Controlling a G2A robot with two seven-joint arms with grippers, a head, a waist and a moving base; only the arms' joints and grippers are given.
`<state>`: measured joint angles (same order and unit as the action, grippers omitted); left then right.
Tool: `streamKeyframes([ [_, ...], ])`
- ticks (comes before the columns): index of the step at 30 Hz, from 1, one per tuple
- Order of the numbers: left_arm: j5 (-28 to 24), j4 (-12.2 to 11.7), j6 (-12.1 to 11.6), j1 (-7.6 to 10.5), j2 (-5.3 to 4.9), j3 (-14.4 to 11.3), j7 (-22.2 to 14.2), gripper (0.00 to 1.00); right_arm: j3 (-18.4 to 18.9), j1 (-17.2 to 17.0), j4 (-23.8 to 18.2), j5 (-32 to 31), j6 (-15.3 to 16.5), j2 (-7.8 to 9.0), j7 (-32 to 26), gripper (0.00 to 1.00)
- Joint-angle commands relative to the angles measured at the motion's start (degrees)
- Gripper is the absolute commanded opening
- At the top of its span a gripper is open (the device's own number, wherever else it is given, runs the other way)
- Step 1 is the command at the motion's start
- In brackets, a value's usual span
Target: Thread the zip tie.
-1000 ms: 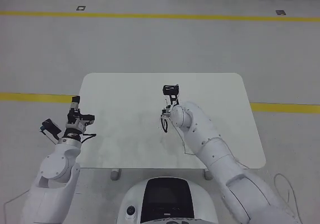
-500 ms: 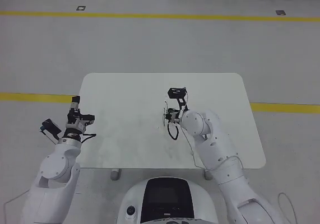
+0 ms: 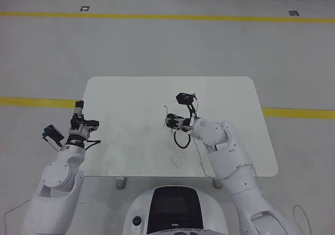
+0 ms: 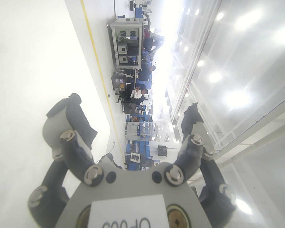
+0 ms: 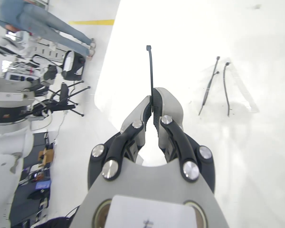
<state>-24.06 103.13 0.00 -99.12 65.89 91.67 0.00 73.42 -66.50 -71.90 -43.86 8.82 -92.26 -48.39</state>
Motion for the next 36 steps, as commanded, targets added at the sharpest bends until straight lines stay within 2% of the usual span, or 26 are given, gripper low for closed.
streamKeyframes([
  [1, 0.0, 0.0, 0.0, 0.0, 0.0, 0.0, 0.0, 1.0, 0.05, 0.75, 2.02, 4.37, 4.61, 0.13, -0.71, 0.0],
  [12, 0.0, 0.0, 0.0, 0.0, 0.0, 0.0, 0.0, 1.0, 0.0, 0.35, 1.88, 4.77, 4.85, 0.17, 0.08, 0.0],
  [18, 0.0, 0.0, 0.0, 0.0, 0.0, 0.0, 0.0, 1.0, 1.33, -0.15, 1.89, 11.73, 9.08, 0.9, 0.23, 0.0],
  [21, 0.0, 0.0, 0.0, 0.0, 0.0, 0.0, 0.0, 1.0, 1.58, -0.15, 1.76, 13.57, 10.11, 1.18, 1.11, 0.0],
  [36, 0.0, 0.0, 0.0, 0.0, 0.0, 0.0, 0.0, 1.0, 1.24, 0.1, 2.41, 15.17, 10.33, 1.42, 2.65, 0.0],
])
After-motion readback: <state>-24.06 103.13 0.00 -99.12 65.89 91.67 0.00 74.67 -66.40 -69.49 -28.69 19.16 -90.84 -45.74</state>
